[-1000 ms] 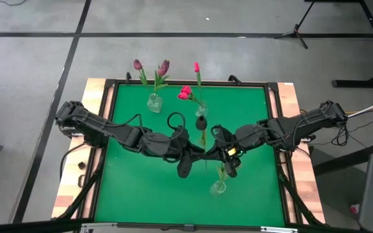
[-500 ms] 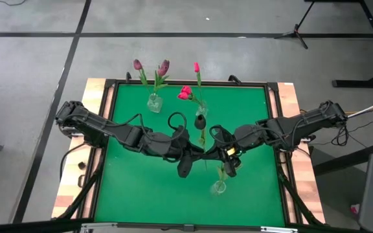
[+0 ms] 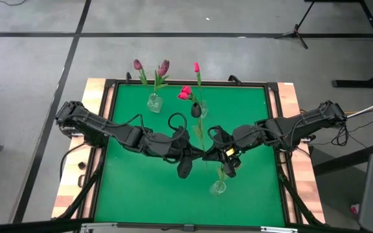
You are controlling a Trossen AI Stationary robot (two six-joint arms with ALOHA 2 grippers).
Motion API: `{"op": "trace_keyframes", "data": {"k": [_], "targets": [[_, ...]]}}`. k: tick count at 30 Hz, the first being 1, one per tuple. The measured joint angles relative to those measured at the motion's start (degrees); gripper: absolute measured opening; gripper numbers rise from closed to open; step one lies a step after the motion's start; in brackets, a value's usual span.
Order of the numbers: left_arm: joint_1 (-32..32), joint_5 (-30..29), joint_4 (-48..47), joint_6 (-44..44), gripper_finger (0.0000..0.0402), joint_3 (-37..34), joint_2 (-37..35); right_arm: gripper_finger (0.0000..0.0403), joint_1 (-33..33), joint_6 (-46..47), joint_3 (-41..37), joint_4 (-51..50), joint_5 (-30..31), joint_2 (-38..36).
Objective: Sort flowers into vase by color
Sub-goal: Put the black tulip into the bottom transparent vase
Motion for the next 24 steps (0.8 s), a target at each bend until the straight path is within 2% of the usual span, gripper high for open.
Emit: {"op": "trace_keyframes", "data": {"k": [6, 17, 24], "targets": [[0.0, -0.5, -0.1, 0.2, 0.0002, 0.0, 0.0, 0.0063, 0.0, -0.3, 0.0, -1.0, 0.1, 0.0], [-0.5, -3.5, -0.2, 3.2, 0.0001, 0.0, -0.1, 0.0140, 0.1, -0.8, 0.0, -2.1, -0.1, 0.0], [-1.0, -6.1, -0.2, 5.4, 0.0001, 0.0, -0.7, 0.0168, 0.0, -1.8, 0.0, -2.1, -0.4, 0.0]]}}
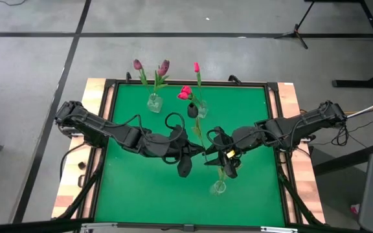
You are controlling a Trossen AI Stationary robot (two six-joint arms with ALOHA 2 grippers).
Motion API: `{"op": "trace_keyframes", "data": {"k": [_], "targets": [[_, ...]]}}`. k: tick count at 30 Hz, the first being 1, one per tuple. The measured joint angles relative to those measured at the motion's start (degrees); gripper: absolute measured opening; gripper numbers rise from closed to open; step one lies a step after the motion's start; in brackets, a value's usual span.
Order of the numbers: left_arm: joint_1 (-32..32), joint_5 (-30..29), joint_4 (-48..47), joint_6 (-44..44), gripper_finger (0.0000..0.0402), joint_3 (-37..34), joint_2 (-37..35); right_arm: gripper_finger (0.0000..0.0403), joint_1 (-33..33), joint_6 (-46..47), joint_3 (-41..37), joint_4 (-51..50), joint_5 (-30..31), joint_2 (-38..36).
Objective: Sort flowers into vase by color
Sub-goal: Put the black tulip into the bottom transparent vase
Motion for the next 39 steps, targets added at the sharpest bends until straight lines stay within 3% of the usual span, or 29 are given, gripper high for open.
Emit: {"op": "trace_keyframes", "data": {"k": [9, 18, 23, 27, 33, 36, 39], "targets": [[-0.4, -1.5, -0.7, 0.8, 0.0001, 0.0, 0.0, 0.0198, -1.0, -2.6, 0.0, -1.4, -1.4, -0.8], [-1.1, -2.5, -1.1, 0.8, 0.0001, 0.0, 0.0, 0.0209, -4.9, -4.0, 0.0, -3.6, -3.1, -7.2], [-3.4, -6.9, -1.0, 0.8, 0.0000, 0.0, 0.0, 0.0209, -6.6, -4.7, 0.1, -6.4, -5.3, -13.2], [-7.8, -13.7, 0.7, 0.8, 0.0000, 0.0, 0.0, 0.0209, -7.6, -4.8, 0.1, -9.7, -5.6, -19.9], [-15.4, -22.6, 8.2, 1.2, 0.0000, 0.0, 2.7, 0.0209, -8.0, -4.8, 0.1, -13.0, 4.0, -30.5], [-17.3, -25.1, 13.7, 3.8, 0.0000, 0.0, 5.9, 0.0209, -7.9, -4.6, 0.1, -13.0, 10.9, -34.8], [-17.8, -27.3, 21.6, 8.2, 0.0000, 0.0, 9.4, 0.0209, -7.9, -3.8, 0.1, -12.9, 13.9, -37.6]]}}
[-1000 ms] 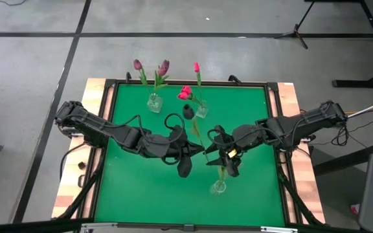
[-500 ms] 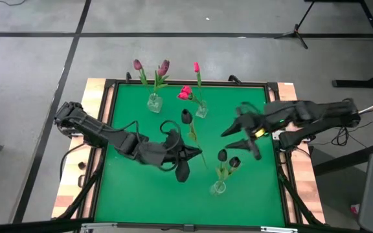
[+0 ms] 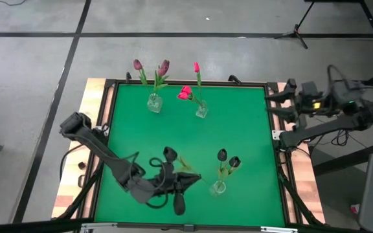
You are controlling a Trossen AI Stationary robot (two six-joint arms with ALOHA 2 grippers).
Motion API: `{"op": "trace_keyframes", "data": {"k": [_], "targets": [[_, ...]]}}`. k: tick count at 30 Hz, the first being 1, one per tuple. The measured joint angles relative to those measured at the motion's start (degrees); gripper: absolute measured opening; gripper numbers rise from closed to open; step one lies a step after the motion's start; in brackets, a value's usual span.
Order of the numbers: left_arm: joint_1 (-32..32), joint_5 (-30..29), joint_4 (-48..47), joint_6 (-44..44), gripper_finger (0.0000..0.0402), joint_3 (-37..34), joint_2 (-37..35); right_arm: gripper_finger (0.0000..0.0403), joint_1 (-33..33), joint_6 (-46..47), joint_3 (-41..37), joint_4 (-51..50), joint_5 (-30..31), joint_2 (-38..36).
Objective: Sort flowers into vase by color
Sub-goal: Put the black tulip into the bottom transparent vase
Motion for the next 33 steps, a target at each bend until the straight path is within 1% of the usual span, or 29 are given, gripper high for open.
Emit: {"op": "trace_keyframes", "data": {"k": [3, 7, 11, 16, 19, 23, 28, 31, 33], "targets": [[0.1, -1.4, 5.2, 3.6, 0.0000, 0.0, 2.2, 0.0209, 0.0, 1.2, 0.0, -0.5, 0.7, -1.8], [1.0, -1.6, 5.2, 5.9, 0.0000, 1.6, 4.5, 0.0209, 0.0, 2.8, 0.0, -3.3, 0.7, -2.5], [2.4, -0.7, 4.8, 9.4, 0.0000, 4.8, 7.1, 0.0209, 0.0, 4.5, 0.0, -7.7, 0.1, -2.5], [3.0, 0.2, 3.8, 9.7, 0.0000, 7.3, 9.8, 0.0209, 0.0, 4.7, -0.1, -10.4, 0.1, -1.8], [2.3, -0.3, 3.3, 9.1, 0.0000, 7.5, 10.0, 0.0209, 0.0, 4.7, -0.1, -10.4, 0.1, -1.8], [1.9, 0.1, -1.2, 6.2, 0.0000, 7.5, 9.9, 0.0209, 0.0, 4.7, -0.1, -10.5, 0.1, -2.1], [2.6, 0.1, -1.5, 5.9, 0.0000, 7.5, 9.9, 0.0209, 0.0, 4.7, -0.1, -10.7, 0.0, -2.1], [3.2, 2.9, -2.9, 6.0, 0.0000, 7.5, 9.9, 0.0209, 0.0, 4.7, -0.1, -10.7, 0.0, -2.1], [3.5, 3.4, -3.6, 5.8, 0.0000, 7.5, 9.9, 0.0209, 0.0, 4.7, -0.1, -10.7, 0.0, -2.1]]}}
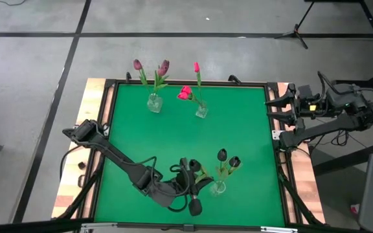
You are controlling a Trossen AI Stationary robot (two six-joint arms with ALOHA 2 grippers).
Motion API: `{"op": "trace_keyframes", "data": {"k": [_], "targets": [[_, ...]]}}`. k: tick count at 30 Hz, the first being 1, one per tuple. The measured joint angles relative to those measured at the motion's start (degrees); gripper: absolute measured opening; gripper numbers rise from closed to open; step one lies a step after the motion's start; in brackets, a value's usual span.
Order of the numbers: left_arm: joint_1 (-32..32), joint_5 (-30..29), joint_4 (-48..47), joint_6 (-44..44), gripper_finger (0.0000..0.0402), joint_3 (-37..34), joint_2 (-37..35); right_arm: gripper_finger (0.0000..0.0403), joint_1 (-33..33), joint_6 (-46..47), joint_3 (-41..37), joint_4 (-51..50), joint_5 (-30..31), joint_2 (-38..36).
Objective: Sort flowers into vase by color
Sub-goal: Put the black tulip into the bottom transparent vase
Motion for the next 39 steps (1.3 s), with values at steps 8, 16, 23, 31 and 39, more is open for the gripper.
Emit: {"op": "trace_keyframes", "data": {"k": [8, 16, 23, 31, 39], "targets": [[0.6, 4.3, -0.7, -0.8, 0.0000, 0.0, 1.0, 0.0209, 0.0, 0.0, 0.0, -0.3, 0.0, 0.0], [1.2, 3.9, -1.8, 0.1, 0.0000, -0.1, 1.4, 0.0209, 0.0, 0.0, 0.0, -0.4, 0.0, 0.0], [1.8, 5.8, -3.8, 0.0, 0.0000, -0.1, 1.4, 0.0209, 0.0, 0.0, 0.0, -0.4, 0.0, 0.0], [2.9, 8.6, -5.4, 0.2, 0.0000, -0.1, 1.6, 0.0209, 0.0, 0.0, 0.0, -0.4, 0.1, 0.0], [3.6, 10.0, -8.5, 0.2, 0.0000, -0.1, 2.0, 0.0209, 0.0, 0.0, 0.0, -0.5, 0.1, 0.0]]}}
